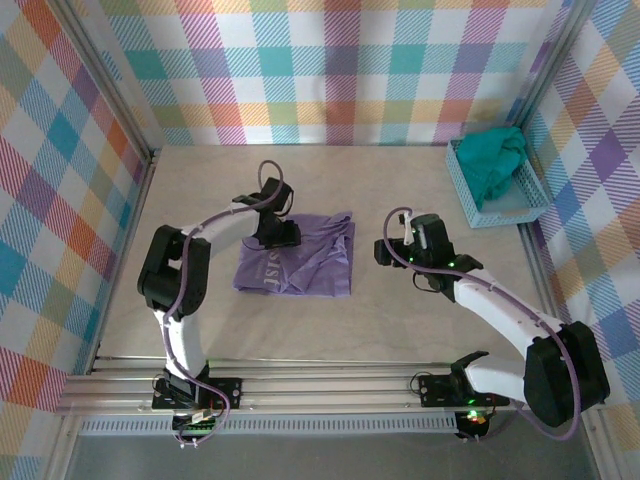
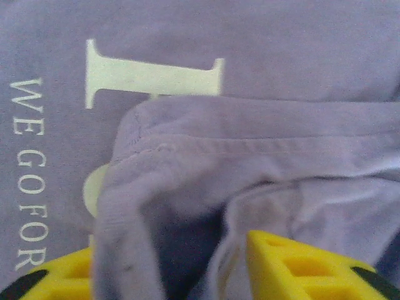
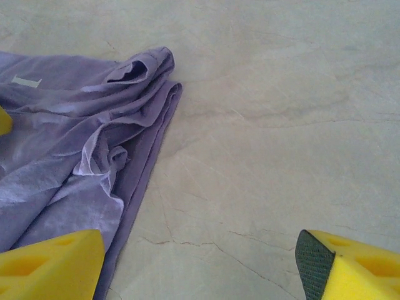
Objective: Fold the inside-out t-shirt
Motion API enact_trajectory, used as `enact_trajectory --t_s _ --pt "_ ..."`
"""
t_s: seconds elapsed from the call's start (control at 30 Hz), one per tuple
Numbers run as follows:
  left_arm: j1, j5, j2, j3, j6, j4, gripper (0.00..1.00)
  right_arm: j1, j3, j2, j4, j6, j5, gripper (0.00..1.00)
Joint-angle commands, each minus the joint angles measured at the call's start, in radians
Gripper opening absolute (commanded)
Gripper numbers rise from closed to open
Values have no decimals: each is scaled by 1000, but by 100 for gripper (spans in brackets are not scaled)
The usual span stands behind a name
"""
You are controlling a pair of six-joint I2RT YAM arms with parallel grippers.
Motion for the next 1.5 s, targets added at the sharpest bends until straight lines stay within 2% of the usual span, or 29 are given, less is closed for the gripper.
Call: enact_trajectory --t_s 0.0,0.13,0.2,0.27,0.37,0.47,0.6,0.7,0.8,0.9,1.0,1.07,1.17,1.2,1.27,1.33,1.47 --pt "-77 12 -109 -43 11 43 29 4 21 -22 -33 -20 12 82" --pt "-181 18 -147 -86 -3 46 14 2 34 -27 -54 -53 55 84" --pt "-257 22 -160 -104 -7 54 13 -6 45 -27 -68 -66 75 85" --pt "-327 75 -160 -122 -11 106 14 -27 61 -21 -82 -70 85 86" --pt "-411 147 -126 -108 -6 164 23 -76 85 -6 -96 -58 70 86" --pt "-435 223 -102 -99 -2 213 47 -106 97 7 -97 -37 62 86" --pt "-423 175 -150 -97 56 163 59 -107 102 12 -76 -18 -10 84" --pt "-341 155 -236 -153 68 137 63 -76 65 9 35 -2 -201 77" --pt "-169 151 -297 -230 4 134 63 48 78 82 109 13 -320 76" --pt "11 182 -257 -252 -69 121 62 187 130 227 155 40 -387 73" --pt "114 152 -203 -262 -82 122 61 256 182 378 186 125 -438 66" --pt "156 126 -191 -279 -78 116 61 261 213 453 161 176 -451 61" --pt "173 71 -200 -332 -52 85 61 254 271 533 7 167 -379 56" --pt "172 83 -213 -363 -50 91 60 236 279 549 -29 164 -360 55" --pt "152 122 -248 -451 -67 125 59 185 291 575 -65 159 -354 52" --pt "82 157 -299 -532 -100 169 59 130 320 603 -98 137 -344 51" --pt "-193 176 -355 -601 -233 302 60 67 499 722 -185 47 -317 53"
